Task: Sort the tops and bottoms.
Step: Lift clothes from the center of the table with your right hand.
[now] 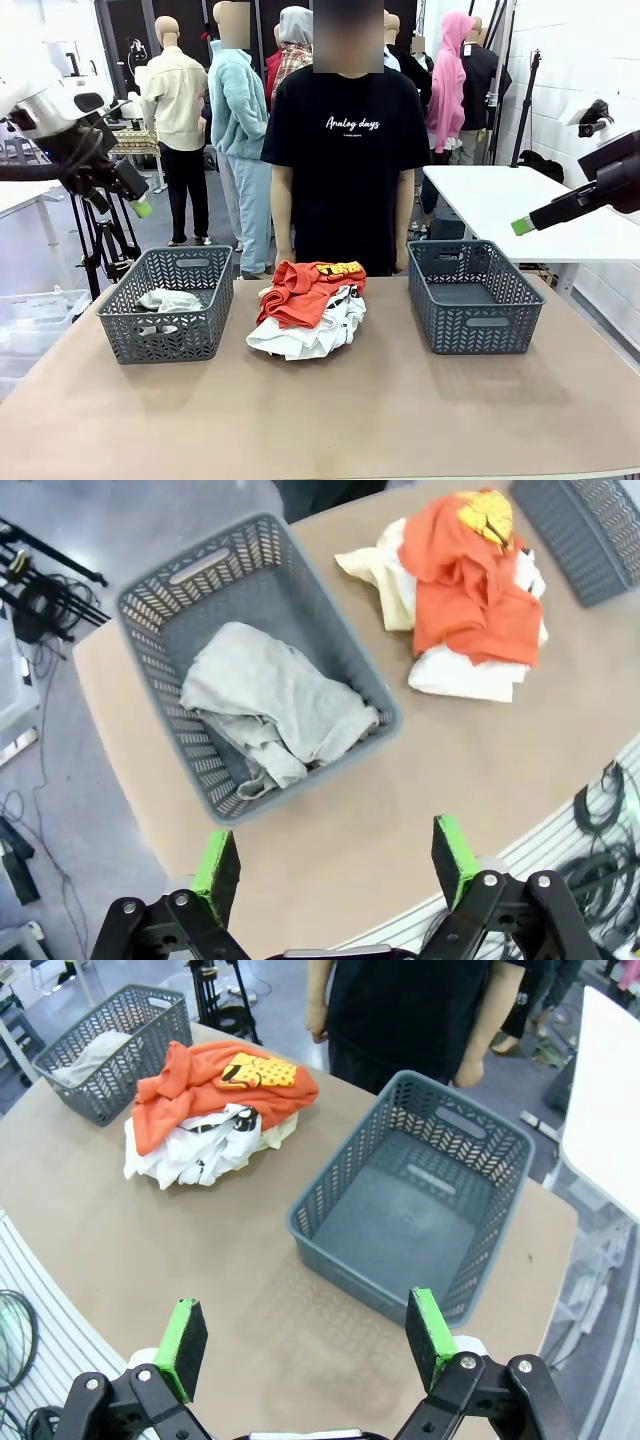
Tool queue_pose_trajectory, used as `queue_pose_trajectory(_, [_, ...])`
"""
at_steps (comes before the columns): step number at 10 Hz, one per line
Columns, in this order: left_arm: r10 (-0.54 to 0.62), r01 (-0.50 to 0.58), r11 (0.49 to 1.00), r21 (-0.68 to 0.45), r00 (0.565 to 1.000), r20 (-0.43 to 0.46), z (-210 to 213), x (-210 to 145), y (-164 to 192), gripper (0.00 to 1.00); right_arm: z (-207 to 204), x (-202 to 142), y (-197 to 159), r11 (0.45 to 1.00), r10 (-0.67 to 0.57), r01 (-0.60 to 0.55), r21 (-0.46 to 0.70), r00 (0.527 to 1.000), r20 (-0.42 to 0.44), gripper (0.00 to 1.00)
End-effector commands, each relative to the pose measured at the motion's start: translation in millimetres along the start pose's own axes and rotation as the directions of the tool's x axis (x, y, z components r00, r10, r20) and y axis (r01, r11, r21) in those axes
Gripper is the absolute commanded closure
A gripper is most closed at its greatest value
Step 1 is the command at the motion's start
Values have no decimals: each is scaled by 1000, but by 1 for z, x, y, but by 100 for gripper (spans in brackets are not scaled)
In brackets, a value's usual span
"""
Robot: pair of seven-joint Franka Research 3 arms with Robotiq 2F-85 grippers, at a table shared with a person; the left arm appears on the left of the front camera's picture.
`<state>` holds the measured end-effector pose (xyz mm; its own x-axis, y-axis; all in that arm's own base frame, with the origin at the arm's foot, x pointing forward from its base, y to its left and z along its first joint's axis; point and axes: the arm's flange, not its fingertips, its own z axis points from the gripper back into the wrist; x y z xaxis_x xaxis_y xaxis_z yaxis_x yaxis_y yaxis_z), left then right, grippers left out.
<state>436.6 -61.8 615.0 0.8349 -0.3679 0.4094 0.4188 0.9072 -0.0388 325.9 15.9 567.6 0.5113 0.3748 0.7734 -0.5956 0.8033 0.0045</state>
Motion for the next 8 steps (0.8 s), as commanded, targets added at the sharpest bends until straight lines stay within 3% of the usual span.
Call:
queue_pose_trajectory(1, [-76, 77, 997, 29, 997, -25, 1, 5, -2, 0, -23, 24, 3, 995, 16, -17, 95, 1000, 13, 0])
queue_pose_trajectory(3, [-127, 127, 990, 62, 992, 6, 7, 8, -15, 0, -65, 62, 7, 968, -26, 12, 251, 998, 50, 0])
queue_pose_trajectory(4, [-59, 59, 998, 14, 998, -16, -1, 2, -5, 0, -96, 80, 4, 954, -65, 48, 296, 997, 49, 0])
queue_pose_trajectory(8, [-59, 59, 998, 14, 998, -16, -1, 2, -5, 0, -214, 120, 31, 937, -68, 62, 345, 998, 5, 0])
